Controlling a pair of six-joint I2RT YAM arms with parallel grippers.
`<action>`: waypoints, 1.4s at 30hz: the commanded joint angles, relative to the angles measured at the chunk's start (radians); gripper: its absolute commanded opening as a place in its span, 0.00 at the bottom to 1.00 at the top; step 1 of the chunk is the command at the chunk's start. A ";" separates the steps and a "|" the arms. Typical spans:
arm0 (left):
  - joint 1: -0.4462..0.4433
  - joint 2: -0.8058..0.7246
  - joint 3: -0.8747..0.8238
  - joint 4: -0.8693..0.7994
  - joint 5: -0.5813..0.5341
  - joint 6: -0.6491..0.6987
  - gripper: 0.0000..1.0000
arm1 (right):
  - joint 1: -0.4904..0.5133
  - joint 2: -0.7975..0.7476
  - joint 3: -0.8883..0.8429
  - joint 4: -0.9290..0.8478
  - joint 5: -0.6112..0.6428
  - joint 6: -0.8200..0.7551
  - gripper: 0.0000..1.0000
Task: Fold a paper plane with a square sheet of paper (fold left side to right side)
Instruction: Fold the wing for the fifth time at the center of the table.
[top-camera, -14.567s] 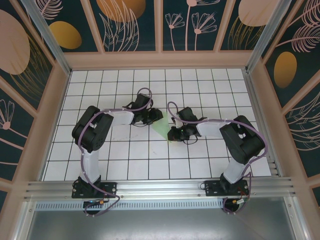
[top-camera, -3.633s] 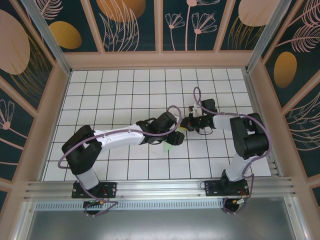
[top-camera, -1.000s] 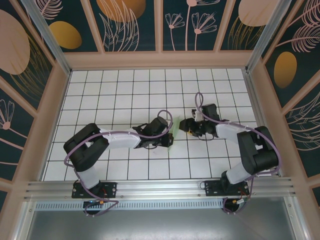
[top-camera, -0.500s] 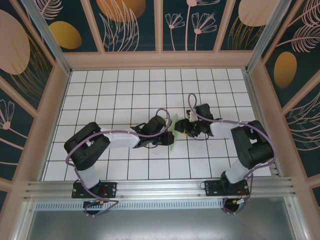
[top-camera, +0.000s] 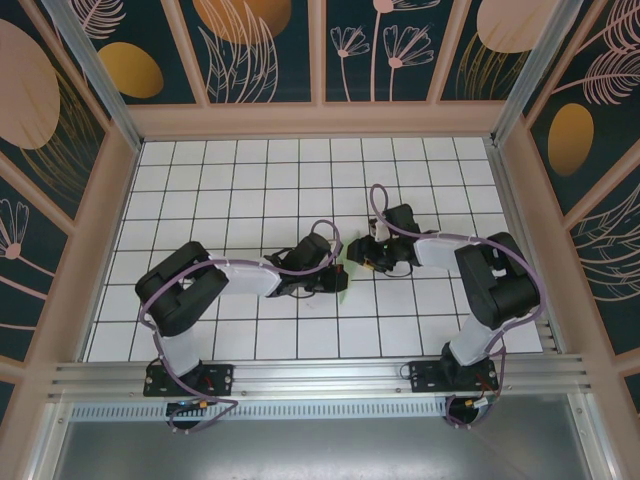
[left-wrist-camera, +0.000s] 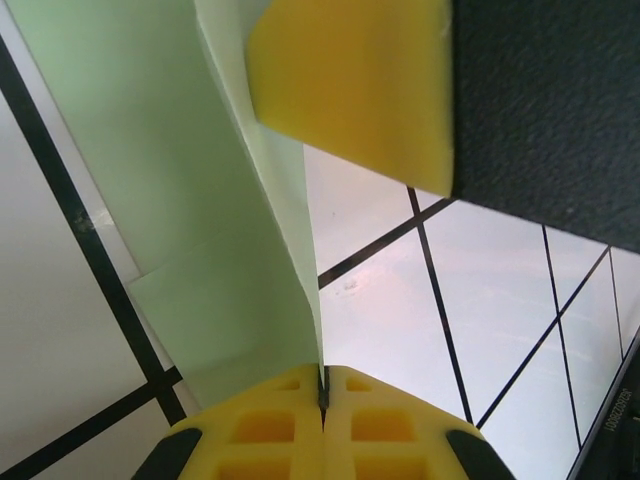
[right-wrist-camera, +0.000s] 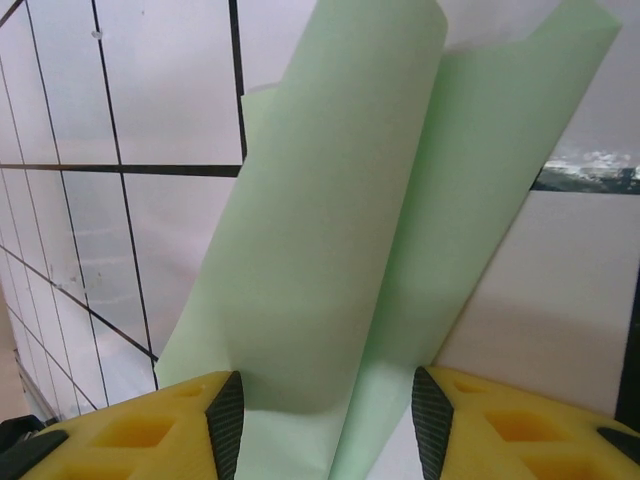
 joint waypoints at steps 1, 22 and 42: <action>0.006 0.020 -0.015 0.039 0.026 -0.016 0.05 | 0.014 0.037 0.022 -0.040 0.018 -0.015 0.51; 0.074 -0.137 -0.044 -0.017 0.001 -0.010 0.32 | 0.016 0.062 0.038 -0.062 0.025 -0.029 0.50; 0.198 0.051 0.024 0.208 0.202 -0.124 0.30 | 0.019 0.054 0.030 -0.064 0.026 -0.034 0.50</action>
